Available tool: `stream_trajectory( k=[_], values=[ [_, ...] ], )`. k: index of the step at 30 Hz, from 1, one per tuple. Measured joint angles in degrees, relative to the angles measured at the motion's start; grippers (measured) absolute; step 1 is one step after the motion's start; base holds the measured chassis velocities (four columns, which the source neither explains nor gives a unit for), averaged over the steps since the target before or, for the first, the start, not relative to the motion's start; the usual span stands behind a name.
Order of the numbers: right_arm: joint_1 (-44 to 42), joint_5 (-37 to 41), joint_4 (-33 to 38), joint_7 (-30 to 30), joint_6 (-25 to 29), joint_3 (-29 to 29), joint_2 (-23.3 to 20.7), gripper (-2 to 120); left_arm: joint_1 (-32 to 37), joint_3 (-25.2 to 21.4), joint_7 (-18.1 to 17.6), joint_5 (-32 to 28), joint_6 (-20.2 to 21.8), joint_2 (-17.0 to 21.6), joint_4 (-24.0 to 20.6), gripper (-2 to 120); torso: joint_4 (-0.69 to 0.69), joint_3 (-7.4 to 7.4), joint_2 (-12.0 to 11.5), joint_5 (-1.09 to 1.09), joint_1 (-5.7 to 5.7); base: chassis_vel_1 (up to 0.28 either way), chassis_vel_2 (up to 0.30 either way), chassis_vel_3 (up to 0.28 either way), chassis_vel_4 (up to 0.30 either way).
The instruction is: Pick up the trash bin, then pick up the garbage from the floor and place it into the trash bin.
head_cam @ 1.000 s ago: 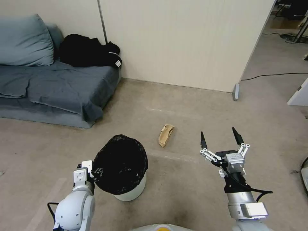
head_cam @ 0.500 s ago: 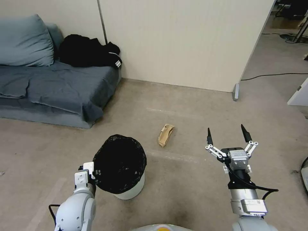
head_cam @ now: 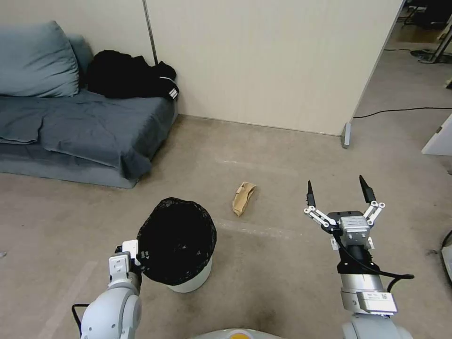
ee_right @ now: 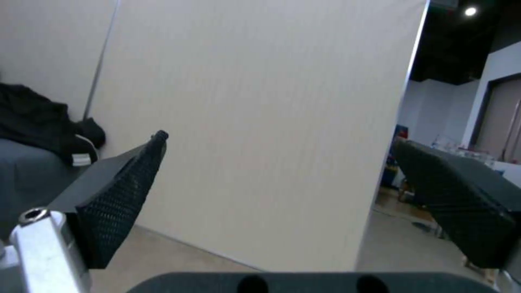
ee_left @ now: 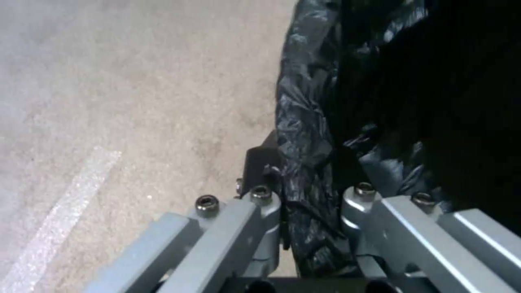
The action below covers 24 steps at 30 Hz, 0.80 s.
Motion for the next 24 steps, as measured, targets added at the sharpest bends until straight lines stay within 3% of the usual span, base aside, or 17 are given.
stream_trajectory(
  k=[11, 19, 24],
  values=[
    [0.6, 3.4, -2.7, -0.2, 1.9, -0.9, -0.9, 100, 6.6, 1.6, -0.1, 2.4, -2.6, 2.2, -13.4, 3, -0.01, 0.00, 0.0, 0.04, 0.00, 0.000, 0.000, 0.000, 0.000],
    [0.7, 3.6, -3.4, -0.4, 2.4, -1.1, -0.7, 100, 11.3, 3.9, -0.5, 5.5, -5.2, 1.6, -18.8, 3, 0.00, 0.00, 0.0, 0.03, 0.00, 0.000, 0.000, 0.000, 0.000],
    [1.1, 4.7, -3.7, -0.6, 2.3, -1.1, -0.8, 100, 11.7, 4.4, -0.5, 5.8, -5.8, 1.0, -19.4, 3, -0.01, 0.00, 0.0, 0.03, 0.00, 0.000, 0.000, 0.000, 0.000]
  ],
)
